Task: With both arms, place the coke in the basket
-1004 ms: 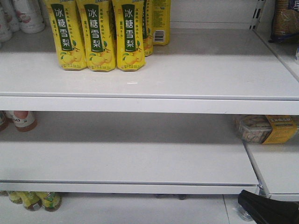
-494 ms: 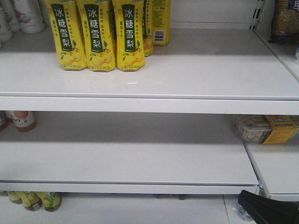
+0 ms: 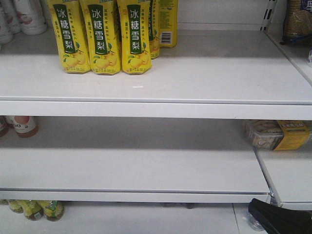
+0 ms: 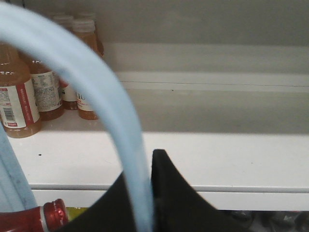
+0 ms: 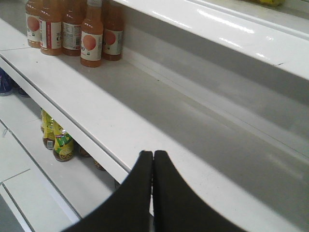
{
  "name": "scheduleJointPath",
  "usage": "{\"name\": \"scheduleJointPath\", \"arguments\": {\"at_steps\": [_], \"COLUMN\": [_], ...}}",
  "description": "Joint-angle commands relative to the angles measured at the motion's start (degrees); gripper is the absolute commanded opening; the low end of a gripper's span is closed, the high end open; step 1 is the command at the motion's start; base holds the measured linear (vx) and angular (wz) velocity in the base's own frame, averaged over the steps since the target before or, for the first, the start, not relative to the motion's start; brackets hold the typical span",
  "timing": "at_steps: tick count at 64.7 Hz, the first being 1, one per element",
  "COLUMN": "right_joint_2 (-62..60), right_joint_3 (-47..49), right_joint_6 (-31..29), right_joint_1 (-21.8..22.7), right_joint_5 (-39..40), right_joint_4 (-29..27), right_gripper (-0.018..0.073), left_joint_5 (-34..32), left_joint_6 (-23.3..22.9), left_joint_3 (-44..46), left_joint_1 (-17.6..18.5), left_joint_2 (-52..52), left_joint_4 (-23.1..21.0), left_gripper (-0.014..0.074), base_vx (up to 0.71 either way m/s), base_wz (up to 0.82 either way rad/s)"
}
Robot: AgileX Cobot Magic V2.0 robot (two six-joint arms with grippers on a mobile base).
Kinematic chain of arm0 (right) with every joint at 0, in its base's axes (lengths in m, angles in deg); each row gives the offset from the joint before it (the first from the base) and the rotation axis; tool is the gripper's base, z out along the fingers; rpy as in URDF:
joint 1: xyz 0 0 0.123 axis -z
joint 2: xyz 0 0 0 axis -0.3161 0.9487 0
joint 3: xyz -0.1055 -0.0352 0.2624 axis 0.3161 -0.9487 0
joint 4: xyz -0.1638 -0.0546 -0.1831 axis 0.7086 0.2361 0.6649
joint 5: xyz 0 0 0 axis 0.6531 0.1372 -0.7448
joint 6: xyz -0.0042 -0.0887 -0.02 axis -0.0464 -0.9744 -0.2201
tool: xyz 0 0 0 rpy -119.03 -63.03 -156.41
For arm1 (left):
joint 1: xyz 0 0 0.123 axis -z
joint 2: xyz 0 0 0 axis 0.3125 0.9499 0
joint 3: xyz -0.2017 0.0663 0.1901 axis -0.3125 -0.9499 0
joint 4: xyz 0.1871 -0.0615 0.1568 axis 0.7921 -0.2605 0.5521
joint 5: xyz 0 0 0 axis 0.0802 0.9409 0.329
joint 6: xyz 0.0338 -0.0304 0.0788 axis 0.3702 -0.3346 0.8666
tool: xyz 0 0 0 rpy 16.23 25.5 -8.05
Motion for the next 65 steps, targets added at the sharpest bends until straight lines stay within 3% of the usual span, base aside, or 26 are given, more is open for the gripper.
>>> {"name": "scheduleJointPath", "arguments": {"at_steps": [1, 65], "right_joint_2": [0.3, 0.5], "right_joint_3": [1.6, 1.0], "right_joint_6": [-0.3, -1.7], "right_joint_1": [0.1, 0.2], "right_joint_5": [3.1, 2.6], "right_joint_4": [0.6, 0.3], "right_gripper": [-0.0009, -0.0009], "left_joint_5": [-8.3, -7.9], "left_joint_6": [2.6, 2.6], "left_joint_3": [-0.1, 0.3], "left_joint_1": [-0.1, -0.1], "left_joint_2": [-1.3, -1.2], "left_joint_4": [2.8, 2.8], "left_gripper": [-0.0006, -0.0006], "base_vx": [0.00, 0.00], "base_wz": [0.00, 0.00]}}
